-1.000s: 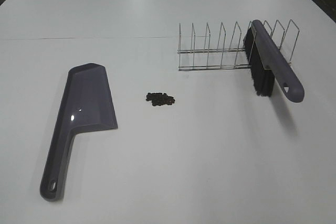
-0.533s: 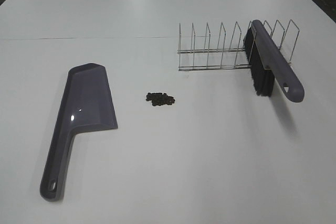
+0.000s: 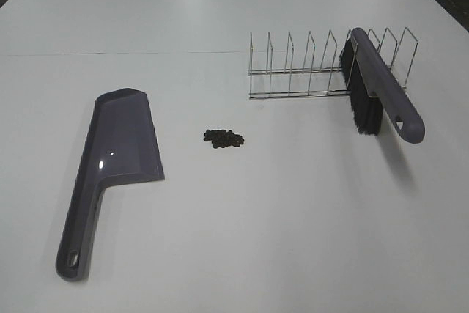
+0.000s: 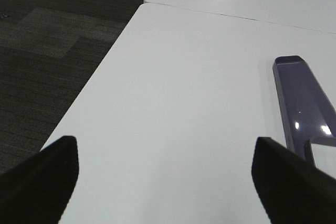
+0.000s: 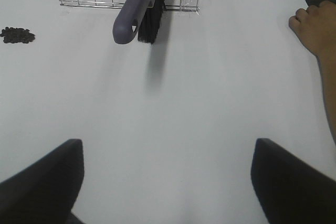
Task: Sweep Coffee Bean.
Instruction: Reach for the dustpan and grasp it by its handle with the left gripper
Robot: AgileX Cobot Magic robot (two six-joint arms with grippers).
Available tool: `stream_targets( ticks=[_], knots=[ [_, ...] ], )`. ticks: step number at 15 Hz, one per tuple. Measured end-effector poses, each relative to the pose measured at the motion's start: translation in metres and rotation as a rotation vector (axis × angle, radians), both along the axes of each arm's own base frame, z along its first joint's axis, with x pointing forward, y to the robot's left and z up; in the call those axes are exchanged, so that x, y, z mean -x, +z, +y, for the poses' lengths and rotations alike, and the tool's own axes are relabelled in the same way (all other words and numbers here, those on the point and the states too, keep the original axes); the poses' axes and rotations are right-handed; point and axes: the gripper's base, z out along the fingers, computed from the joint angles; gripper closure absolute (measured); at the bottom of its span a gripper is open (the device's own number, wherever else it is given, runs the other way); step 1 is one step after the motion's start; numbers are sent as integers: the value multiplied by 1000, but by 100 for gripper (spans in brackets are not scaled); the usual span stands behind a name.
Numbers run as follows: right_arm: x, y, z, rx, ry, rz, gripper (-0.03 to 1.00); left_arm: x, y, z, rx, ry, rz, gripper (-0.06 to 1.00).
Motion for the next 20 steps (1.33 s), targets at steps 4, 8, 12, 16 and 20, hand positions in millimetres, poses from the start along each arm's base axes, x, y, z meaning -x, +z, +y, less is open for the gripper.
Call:
stream_targets(
  ticks=[4,8,12,16,20],
  knots=[
    [0,0,0,0,0,0,21,-5,0,0,-6,-5,30,13],
    [0,0,0,0,0,0,21,-5,0,0,-6,-5,31,13],
    [0,0,0,0,0,0,21,-5,0,0,-7,-6,31,13],
    [0,0,0,0,0,0,21,-5,0,0,-2,-10,31,13],
    [0,0,0,0,0,0,21,-5,0,0,-1,-11,31,13]
  ],
)
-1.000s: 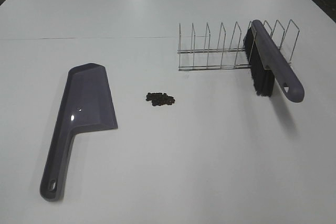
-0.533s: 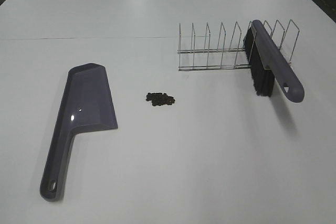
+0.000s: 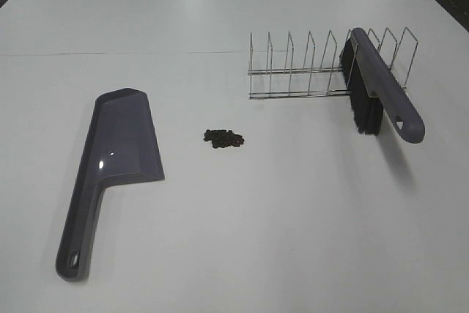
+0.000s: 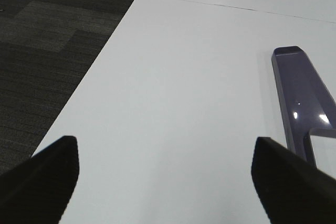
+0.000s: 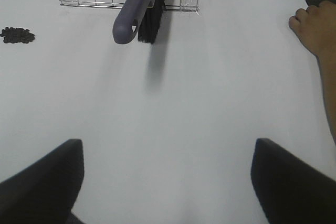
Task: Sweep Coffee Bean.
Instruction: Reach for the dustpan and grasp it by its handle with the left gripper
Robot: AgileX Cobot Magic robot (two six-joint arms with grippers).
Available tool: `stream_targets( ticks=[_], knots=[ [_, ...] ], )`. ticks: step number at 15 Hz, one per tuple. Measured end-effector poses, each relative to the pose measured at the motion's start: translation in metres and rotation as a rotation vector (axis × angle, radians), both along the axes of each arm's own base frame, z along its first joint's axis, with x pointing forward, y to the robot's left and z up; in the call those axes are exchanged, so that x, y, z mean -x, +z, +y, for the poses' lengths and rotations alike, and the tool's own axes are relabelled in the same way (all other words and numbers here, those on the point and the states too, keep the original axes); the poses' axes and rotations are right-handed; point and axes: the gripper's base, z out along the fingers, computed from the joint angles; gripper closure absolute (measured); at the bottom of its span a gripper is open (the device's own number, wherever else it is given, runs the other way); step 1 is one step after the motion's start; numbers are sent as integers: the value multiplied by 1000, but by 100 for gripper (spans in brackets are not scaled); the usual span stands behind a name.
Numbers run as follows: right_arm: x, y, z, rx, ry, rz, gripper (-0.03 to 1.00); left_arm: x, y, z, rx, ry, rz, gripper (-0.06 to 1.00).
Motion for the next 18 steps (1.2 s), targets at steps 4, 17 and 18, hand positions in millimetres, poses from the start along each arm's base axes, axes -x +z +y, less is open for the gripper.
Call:
stream_targets(
  ticks=[4,17,18],
  knots=[
    [0,0,0,0,0,0,21,-22,-1,1,7,-3,142,13],
    [0,0,0,0,0,0,21,-158,-11,-2,149,-66,717,13],
    [0,0,0,0,0,0,21,-173,-11,-5,182,-92,741,13]
  ],
)
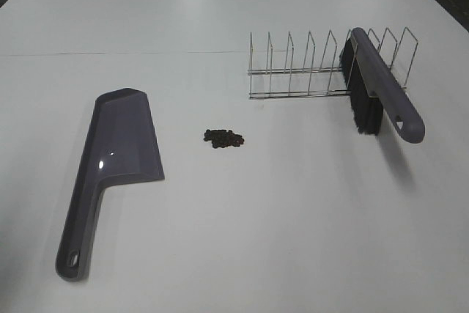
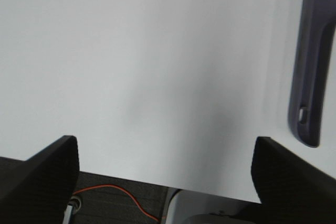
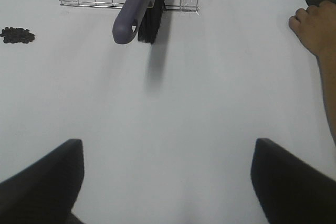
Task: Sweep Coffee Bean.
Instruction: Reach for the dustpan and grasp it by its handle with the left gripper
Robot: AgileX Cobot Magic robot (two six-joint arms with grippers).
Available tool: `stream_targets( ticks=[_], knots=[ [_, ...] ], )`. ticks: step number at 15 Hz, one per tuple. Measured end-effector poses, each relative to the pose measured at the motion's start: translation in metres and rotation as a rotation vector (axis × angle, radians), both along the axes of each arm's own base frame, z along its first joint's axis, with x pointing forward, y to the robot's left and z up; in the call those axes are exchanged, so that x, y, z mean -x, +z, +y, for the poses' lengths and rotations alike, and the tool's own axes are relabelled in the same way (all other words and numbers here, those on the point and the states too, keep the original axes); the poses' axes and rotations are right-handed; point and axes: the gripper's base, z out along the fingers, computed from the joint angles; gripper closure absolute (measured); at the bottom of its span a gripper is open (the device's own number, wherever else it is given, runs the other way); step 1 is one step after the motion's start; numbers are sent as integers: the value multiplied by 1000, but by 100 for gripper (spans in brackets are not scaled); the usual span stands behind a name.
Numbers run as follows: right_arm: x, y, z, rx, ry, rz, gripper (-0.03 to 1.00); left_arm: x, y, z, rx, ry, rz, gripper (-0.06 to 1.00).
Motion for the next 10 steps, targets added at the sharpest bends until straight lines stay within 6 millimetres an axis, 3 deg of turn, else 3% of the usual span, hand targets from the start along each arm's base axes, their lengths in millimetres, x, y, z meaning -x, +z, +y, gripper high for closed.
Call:
stream_targets(
  ticks=[2,3,5,7,10],
  knots=[
    [0,0,0,0,0,0,21,-31,-1,-4,58,-25,30,13],
    [0,0,0,0,0,0,21,-60,-3,-6,85,-41,61,13],
    [0,0,0,0,0,0,21,-87,-8,-15,84,-83,92,13],
    [0,0,0,0,0,0,21,-103,-19,-30,82,-137,126,13],
    [0,0,0,0,0,0,21,-120,-52,-71,82,-208,181,13]
  ],
)
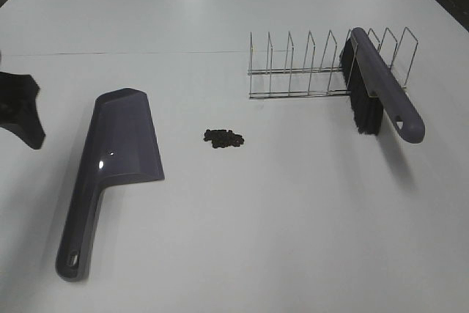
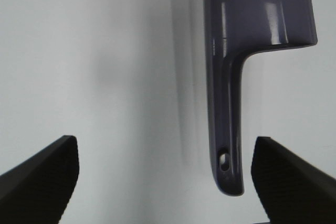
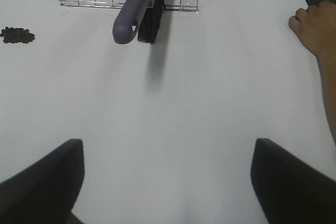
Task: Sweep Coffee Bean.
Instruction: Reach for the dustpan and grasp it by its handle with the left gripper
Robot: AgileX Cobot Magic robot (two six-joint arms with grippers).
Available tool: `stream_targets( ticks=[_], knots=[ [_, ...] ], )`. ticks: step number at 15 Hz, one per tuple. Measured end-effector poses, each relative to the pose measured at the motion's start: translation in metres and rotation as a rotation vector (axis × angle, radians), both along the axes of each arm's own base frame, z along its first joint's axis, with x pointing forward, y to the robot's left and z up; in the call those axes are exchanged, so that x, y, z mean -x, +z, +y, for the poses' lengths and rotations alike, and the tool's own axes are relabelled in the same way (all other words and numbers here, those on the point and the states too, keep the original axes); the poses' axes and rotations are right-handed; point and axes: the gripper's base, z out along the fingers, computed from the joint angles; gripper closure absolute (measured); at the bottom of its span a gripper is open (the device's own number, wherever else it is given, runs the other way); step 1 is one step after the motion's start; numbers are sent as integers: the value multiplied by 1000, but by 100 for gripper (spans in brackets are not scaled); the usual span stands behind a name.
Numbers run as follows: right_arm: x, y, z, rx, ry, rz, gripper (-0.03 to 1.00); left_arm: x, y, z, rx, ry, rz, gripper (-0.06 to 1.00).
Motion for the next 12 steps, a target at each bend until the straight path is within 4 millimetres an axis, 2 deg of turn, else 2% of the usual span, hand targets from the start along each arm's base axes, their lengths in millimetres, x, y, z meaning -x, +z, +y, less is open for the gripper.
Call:
stream_targets(
  ticks=[1,2,5,12],
  knots=[
    [0,0,0,0,0,0,21,-4,-16,-20,3,-10,14,13],
    [0,0,0,0,0,0,21,-6,-24,-31,4,-21,14,13],
    [0,0,0,0,0,0,21,-6,-44,-50,-5,-42,58,13],
    [0,0,0,-7,-4,0,21,-15,-82,-55,-25,-3,104,13]
  ],
)
